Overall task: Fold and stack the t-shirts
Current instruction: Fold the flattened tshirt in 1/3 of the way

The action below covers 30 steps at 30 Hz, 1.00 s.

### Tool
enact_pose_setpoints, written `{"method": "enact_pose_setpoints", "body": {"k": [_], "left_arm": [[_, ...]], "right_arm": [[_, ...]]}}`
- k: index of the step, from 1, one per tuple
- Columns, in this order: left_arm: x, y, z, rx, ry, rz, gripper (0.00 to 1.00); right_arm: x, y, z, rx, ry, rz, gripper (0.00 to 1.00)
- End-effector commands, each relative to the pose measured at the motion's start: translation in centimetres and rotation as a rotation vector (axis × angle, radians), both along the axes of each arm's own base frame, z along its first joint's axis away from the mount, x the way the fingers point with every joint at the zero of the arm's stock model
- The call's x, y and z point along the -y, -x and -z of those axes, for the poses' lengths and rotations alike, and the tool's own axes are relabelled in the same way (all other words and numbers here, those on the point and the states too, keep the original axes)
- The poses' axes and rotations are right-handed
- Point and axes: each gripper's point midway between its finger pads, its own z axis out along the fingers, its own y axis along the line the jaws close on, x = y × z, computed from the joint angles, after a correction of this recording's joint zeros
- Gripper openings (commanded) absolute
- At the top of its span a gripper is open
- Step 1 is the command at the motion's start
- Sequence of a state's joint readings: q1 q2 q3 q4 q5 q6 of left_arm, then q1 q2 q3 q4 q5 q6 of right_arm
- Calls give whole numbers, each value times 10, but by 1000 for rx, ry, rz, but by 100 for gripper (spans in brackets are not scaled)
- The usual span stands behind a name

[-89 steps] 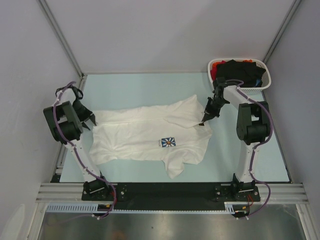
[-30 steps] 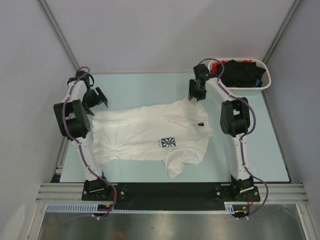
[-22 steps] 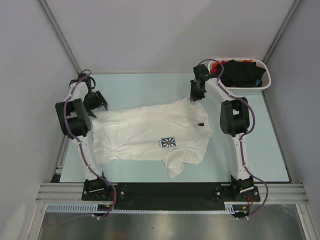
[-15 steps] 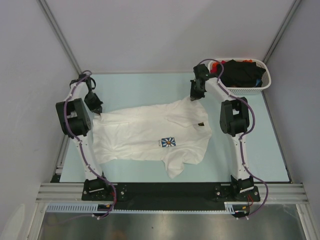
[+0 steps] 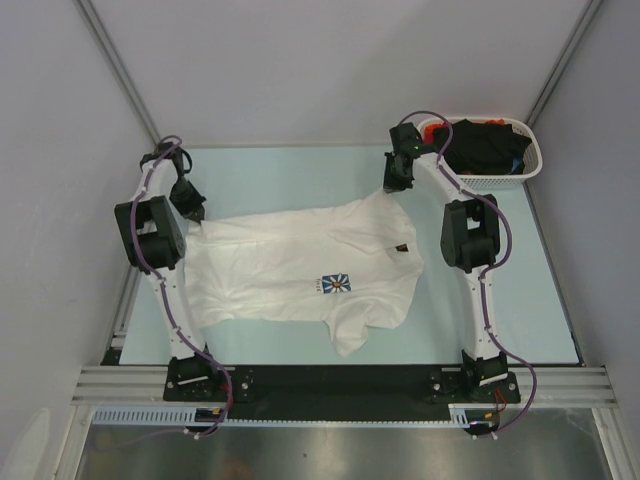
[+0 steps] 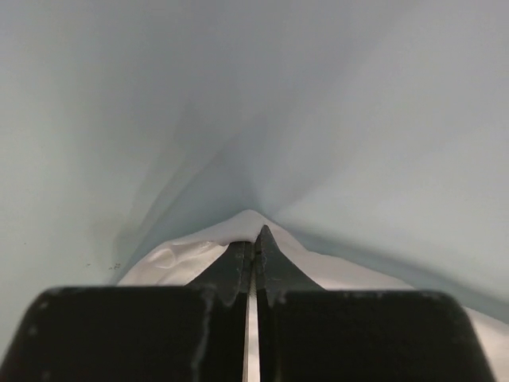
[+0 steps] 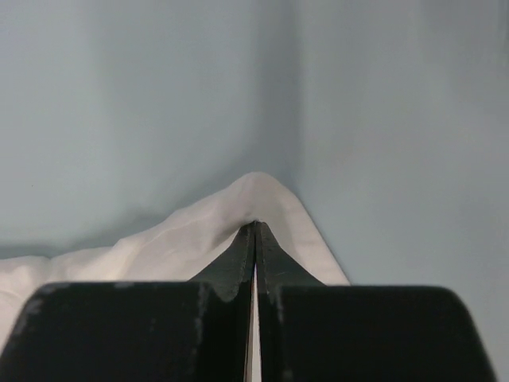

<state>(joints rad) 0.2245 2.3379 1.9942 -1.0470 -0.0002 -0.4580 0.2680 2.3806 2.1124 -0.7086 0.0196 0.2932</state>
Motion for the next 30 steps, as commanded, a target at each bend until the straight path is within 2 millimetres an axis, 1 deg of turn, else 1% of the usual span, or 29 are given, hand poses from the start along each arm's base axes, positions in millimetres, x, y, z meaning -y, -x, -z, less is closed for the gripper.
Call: {"method": "enact_pose_setpoints", "body": {"k": [1,2,3,4,5,7,8,10,14,17,19,21,23,24,25,27,28,29,30], "left_arm": [[-1,-32,-17,100,-20,-36,0],[0,-31,-18,93,-20,-29,0],[0,-32,-17,89,-20,-26,0],[0,-30,-17,85,-19,-24,0],[0,-28,-14,75,-22,-21,0],[1,-26,-11,65,-22,-20,0],[0,-25,-8,61,-20,-19,0],[1,-26,-2,55,-14,-20,0],[2,-30,1,54,-14,-15,0],[2,-29,1,50,-14,-9,0],[2,-30,0,51,-16,-3,0],[2,-28,4,40,-14,0,0],[3,-26,6,33,-13,1,0],[4,-24,8,25,-11,1,0],[4,-25,8,27,-12,5,0],[4,-24,8,25,-12,8,0],[5,-24,7,26,-13,11,0],[5,-23,7,25,-12,11,0],[6,-23,6,26,-13,14,0]], "right_arm": [[5,-20,-31,100,6,38,0],[4,-17,-32,92,1,27,1],[4,-12,-31,80,3,19,4],[5,-10,-33,76,6,19,14],[8,-4,-37,70,15,22,17],[11,0,-43,73,19,20,25],[14,2,-51,84,20,23,29],[18,5,-54,79,18,25,37],[24,11,-59,62,3,34,40],[23,12,-73,82,-19,31,41],[21,10,-87,109,-36,30,45],[16,8,-91,120,-57,19,48],[9,3,-84,106,-84,2,49],[7,1,-80,95,-92,-4,53],[-1,0,-74,71,-115,-22,54],[-5,-3,-68,56,-147,-33,57],[-12,-5,-65,57,-182,-53,59],[-14,-5,-60,49,-201,-51,62],[-13,-7,-57,44,-217,-49,62]]}}
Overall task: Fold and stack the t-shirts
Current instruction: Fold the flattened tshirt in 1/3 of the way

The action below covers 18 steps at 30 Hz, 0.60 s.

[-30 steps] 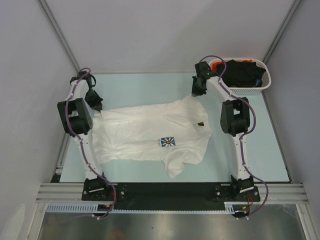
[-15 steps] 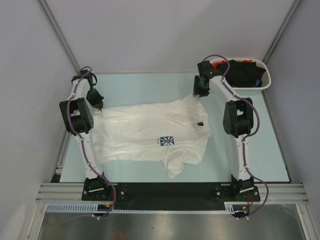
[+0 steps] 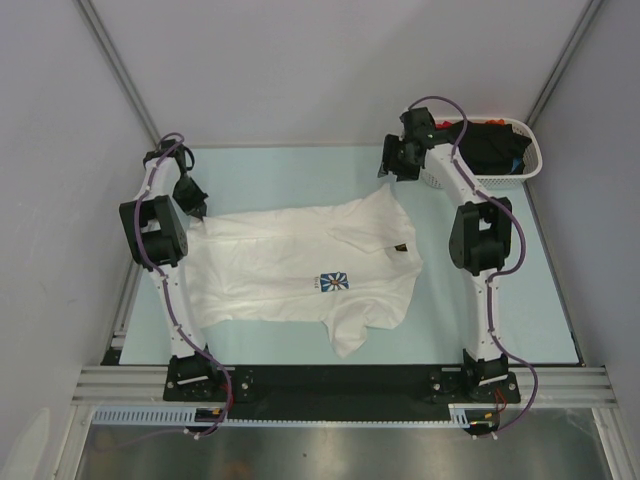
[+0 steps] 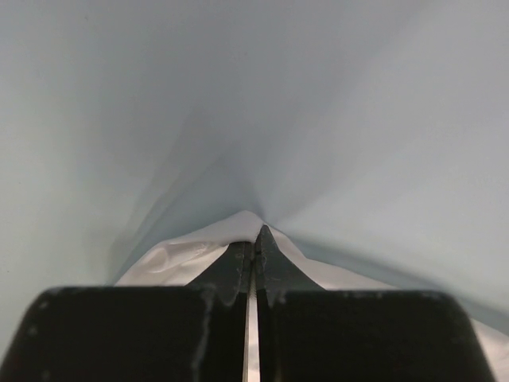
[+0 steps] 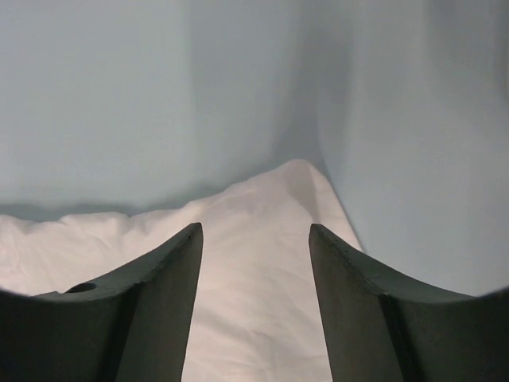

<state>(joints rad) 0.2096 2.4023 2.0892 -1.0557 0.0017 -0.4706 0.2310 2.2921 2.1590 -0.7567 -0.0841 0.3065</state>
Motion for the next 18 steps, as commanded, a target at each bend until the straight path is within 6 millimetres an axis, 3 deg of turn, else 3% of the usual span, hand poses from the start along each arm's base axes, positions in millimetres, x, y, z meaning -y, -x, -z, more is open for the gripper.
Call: {"method": "enact_pose_setpoints", "body": {"k": [1,6,15,16,18], "left_arm": [[2,-4,3,3,-12,11,0],[2,-4,3,3,-12,11,0],[2,-4,5,0,-11,6,0],[2,-4,4,0,-11,6,0],[3,-5,4,0,-10,5,0]], "right_arm": [[-17,-7,8,-22,-130,-47,62],[-21,-9,29,-83,-136,-57,63],[-24,-4,39,-112,-140,-71,60],[-25,-5,39,-113,-143,-69,58],[-28,-5,39,-114,-154,-74,30]]}}
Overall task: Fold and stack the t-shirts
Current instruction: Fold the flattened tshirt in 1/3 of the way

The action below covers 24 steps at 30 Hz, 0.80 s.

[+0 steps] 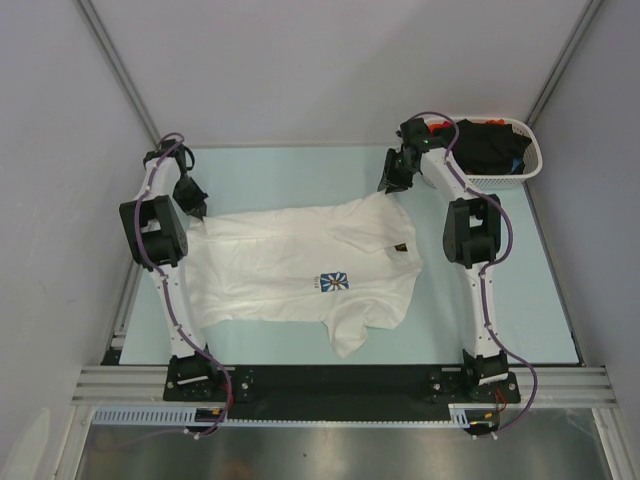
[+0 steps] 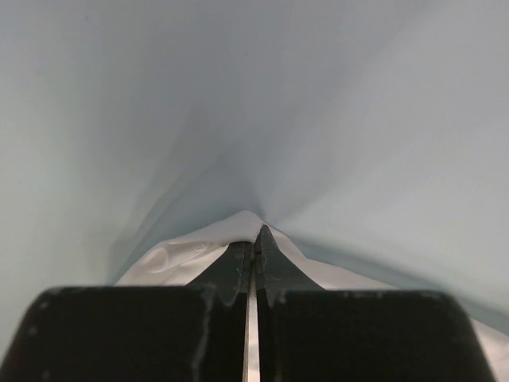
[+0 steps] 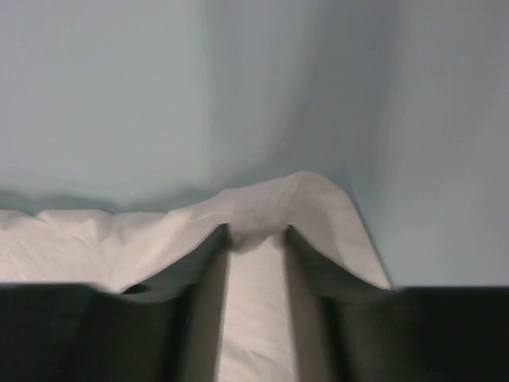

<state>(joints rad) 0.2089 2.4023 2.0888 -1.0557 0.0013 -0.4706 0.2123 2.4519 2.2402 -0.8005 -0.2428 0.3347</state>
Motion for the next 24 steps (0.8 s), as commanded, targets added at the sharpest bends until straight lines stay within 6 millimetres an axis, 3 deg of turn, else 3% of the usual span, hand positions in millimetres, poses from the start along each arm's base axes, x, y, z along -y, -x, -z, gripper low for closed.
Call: {"method": "enact_pose_setpoints", "body": {"k": [1,2,12,24], "left_arm": [[3,-5,4,2,-10,5,0],[3,-5,5,-1,-9,4,0],[4,-13,1,17,-7,-18,0],[15,-68,-38,205,34,-26,0]], "right_arm": [[-10,-10,-16,36,-46,-8,16],[-10,-10,-15,31,-44,-4,0],[-6,-15,-16,55,2,15,0],[3,-45,-33,200,47,69,0]]}}
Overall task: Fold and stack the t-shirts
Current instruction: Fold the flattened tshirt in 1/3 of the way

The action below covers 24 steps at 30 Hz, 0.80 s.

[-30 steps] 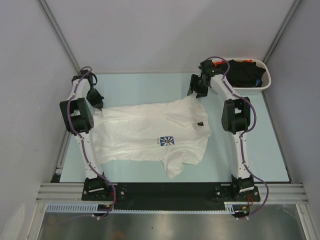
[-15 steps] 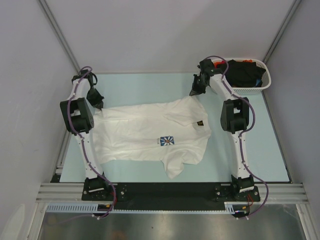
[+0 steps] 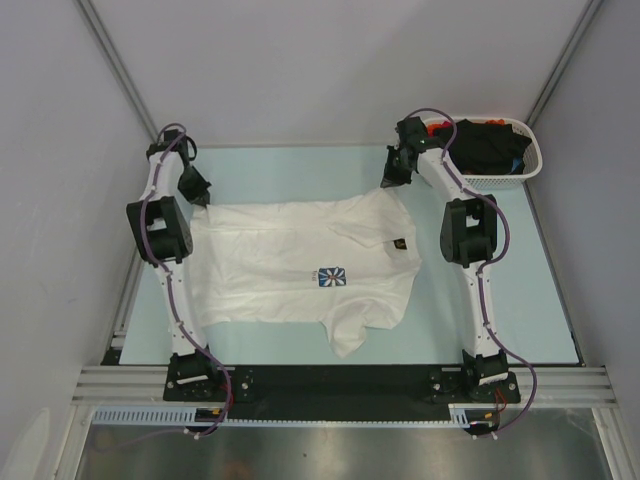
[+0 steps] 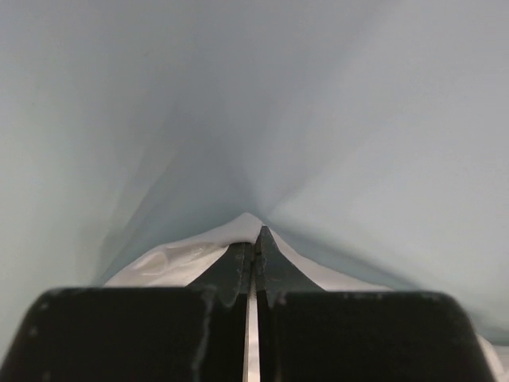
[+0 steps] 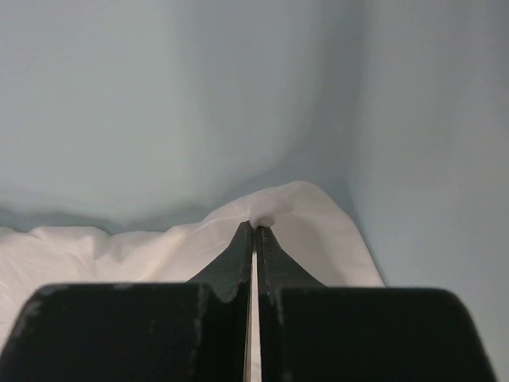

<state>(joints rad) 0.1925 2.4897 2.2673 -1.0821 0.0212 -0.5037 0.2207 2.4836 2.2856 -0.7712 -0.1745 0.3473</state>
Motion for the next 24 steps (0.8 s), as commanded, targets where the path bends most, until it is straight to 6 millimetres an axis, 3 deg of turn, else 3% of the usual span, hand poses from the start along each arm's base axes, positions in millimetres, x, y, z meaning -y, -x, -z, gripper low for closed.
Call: {"method": "enact_pose_setpoints", "body": {"k": [1,11,12,13,14,19,20,21,22,23,24], "left_arm": [[10,-38,-32,147,24,-15,0],[15,-80,-66,335,73,-36,0],[16,-82,-63,337,78,-38,0],[16,-84,-63,342,84,-45,0],[16,-85,-60,338,90,-51,0],[14,-86,-49,331,101,-48,0],[13,-86,-49,334,119,-45,5],[12,-84,-46,327,134,-43,21],[13,-81,-47,322,156,-36,56],[11,-78,-48,318,157,-34,66],[12,-71,-42,294,152,-27,77]], "right_arm": [[1,-30,-35,159,12,28,0],[1,-76,-61,369,16,70,0],[0,-81,-63,384,15,66,0],[0,-85,-53,376,22,67,0],[-2,-91,-63,408,20,61,0],[0,-98,-51,414,22,76,0],[1,-95,-48,396,20,75,0],[4,-91,-40,369,26,81,2],[5,-85,-34,342,33,76,11],[6,-80,-41,338,36,75,21],[9,-71,-30,299,55,74,33]]}}
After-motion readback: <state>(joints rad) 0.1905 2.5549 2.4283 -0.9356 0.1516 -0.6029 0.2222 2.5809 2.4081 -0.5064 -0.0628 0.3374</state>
